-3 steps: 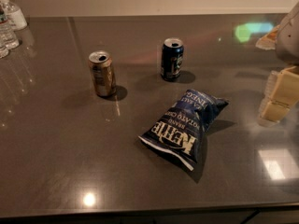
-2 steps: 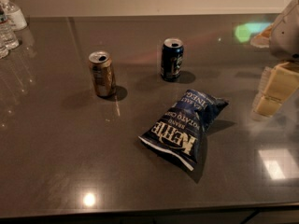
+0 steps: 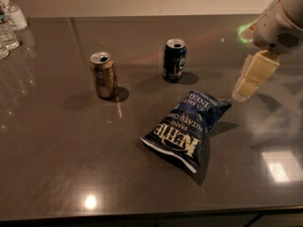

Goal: Pick pepsi can

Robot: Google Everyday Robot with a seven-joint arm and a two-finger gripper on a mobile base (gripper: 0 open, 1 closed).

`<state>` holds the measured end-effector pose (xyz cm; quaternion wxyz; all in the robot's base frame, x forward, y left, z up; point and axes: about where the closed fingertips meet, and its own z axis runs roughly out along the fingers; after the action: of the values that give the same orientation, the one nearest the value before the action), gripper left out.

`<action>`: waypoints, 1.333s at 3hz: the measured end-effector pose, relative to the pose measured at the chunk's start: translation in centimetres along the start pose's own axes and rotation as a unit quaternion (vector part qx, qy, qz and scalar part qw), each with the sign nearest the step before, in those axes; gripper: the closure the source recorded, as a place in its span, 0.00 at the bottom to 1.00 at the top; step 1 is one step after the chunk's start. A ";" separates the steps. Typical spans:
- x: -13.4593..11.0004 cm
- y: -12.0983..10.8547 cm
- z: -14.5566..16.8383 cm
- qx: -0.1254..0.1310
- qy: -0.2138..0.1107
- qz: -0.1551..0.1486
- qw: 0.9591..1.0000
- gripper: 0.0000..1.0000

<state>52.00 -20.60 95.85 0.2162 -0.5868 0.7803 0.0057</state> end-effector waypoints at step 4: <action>-8.1 -8.1 8.9 -0.028 -0.143 0.038 0.989 0.00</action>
Offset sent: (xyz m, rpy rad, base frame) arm 0.1249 0.0445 -0.0192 0.2347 -0.0435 -0.0100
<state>64.15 -13.39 92.58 0.3093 -0.5560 0.7622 0.1196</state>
